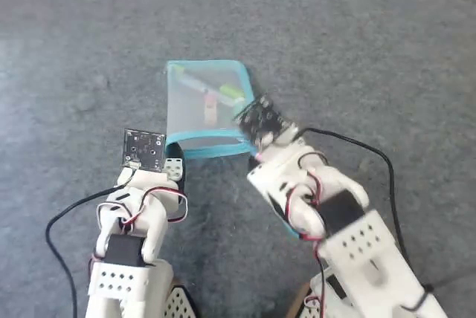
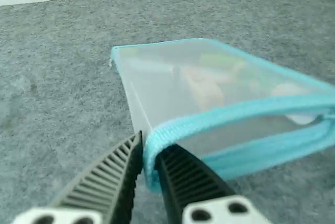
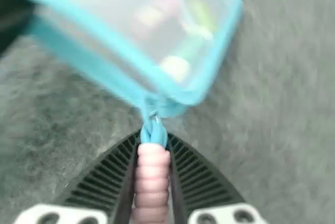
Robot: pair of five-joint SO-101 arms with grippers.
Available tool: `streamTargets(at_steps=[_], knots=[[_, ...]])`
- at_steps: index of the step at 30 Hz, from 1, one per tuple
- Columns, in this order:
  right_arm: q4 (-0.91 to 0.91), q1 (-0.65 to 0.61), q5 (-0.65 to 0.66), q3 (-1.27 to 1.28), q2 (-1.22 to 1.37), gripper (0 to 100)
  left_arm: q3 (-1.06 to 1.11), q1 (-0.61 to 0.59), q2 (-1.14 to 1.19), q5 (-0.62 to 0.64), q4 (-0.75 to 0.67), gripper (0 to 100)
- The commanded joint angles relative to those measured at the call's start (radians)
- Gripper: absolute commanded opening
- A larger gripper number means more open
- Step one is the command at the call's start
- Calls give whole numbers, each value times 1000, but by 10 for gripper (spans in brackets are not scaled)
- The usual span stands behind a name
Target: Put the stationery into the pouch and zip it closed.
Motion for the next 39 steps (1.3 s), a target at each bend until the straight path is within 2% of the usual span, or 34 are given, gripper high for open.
streamTargets(at_steps=[1, 12, 18, 24, 28, 32, 35, 39], knots=[[79, -93, 37, -129, -85, 6, -18, 61, -6, -17, -11, 13], [116, -308, 78, -178, -84, 6, -19, 210, -6, -35, 9, 11], [156, -455, 110, -178, -88, 6, -19, 216, -5, -38, 9, 11], [150, -467, 115, -186, -94, 6, -18, 218, -5, -38, 9, 11], [154, -414, 107, -186, -84, 6, -18, 218, -5, -38, 11, 11], [154, -205, 54, -192, -84, 6, -25, 218, -5, -35, 23, 11], [176, -96, 44, -219, -84, 6, -36, 203, -5, -31, 25, 11], [242, -59, 44, -299, -21, 6, -53, 115, -5, -5, 23, 11]])
